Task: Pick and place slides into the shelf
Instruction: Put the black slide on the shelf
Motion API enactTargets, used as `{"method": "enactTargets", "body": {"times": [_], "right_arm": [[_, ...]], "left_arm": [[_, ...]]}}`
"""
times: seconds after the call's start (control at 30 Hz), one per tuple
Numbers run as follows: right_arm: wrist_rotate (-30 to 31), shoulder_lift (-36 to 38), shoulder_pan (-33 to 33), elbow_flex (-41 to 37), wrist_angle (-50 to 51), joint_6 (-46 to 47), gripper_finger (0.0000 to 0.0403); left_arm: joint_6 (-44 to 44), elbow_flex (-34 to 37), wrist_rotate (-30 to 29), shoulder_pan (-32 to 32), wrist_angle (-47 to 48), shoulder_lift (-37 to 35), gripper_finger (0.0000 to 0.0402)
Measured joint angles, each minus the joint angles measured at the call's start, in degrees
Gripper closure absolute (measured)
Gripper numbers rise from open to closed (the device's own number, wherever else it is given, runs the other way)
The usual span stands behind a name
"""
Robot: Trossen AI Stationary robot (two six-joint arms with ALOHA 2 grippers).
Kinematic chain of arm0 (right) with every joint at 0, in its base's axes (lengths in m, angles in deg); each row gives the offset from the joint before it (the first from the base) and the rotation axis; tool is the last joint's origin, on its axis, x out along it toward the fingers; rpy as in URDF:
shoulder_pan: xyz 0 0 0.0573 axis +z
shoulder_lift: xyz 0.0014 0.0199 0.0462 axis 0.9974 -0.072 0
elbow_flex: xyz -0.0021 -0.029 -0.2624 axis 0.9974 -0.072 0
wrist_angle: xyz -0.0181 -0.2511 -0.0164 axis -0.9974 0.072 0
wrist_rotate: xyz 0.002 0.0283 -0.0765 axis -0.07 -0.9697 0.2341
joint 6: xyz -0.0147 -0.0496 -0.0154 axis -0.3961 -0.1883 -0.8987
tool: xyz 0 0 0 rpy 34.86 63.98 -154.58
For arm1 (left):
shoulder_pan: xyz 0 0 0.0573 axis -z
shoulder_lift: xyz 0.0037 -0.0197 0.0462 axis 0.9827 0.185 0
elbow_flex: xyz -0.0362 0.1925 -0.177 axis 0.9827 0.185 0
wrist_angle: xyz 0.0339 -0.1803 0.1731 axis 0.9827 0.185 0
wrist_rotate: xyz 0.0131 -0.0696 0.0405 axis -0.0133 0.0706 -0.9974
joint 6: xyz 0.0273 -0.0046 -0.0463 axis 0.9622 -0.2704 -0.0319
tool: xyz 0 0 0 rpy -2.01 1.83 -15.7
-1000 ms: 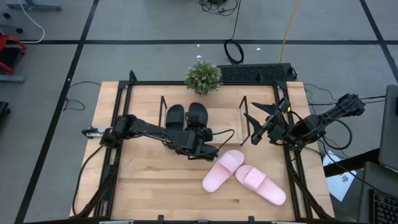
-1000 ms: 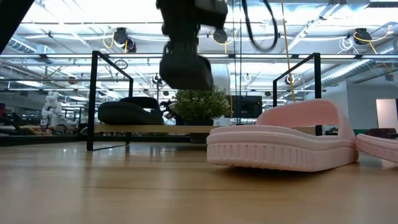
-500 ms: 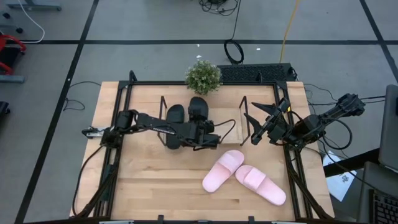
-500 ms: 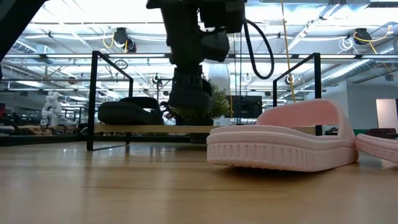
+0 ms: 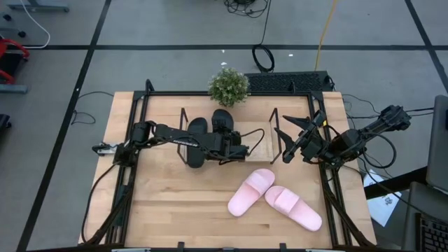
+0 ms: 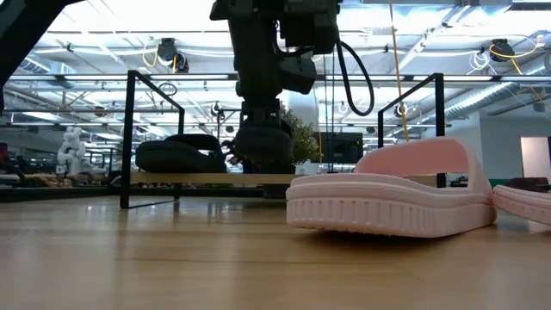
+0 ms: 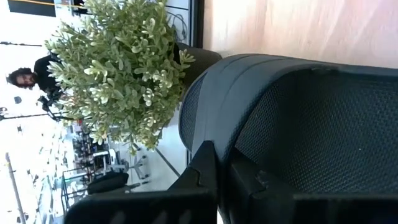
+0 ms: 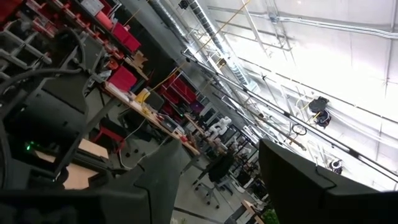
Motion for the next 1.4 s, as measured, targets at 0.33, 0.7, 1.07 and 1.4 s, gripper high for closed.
{"method": "enactTargets", "body": {"times": [0.33, 0.7, 1.07, 1.4], "right_arm": [[2.8, 0.0, 0.0, 0.0, 0.6, 0.1, 0.0197], [2.8, 0.0, 0.0, 0.0, 0.4, 0.4, 0.0197], [2.7, 0.0, 0.0, 0.0, 0.4, 0.5, 0.0197], [2.1, 0.0, 0.0, 0.0, 0.4, 2.0, 0.0197]], "left_arm": [[-3.2, 0.0, 2.3, 2.3, 5.1, 0.0, 0.0402], [-6.1, 0.5, 1.4, 3.8, 6.5, 0.0, 0.0402], [-6.2, 9.8, 1.7, 4.0, -1.0, -6.5, 0.0401], [-0.6, 13.9, 5.2, 3.3, -10.1, -9.2, 0.0401]]}}
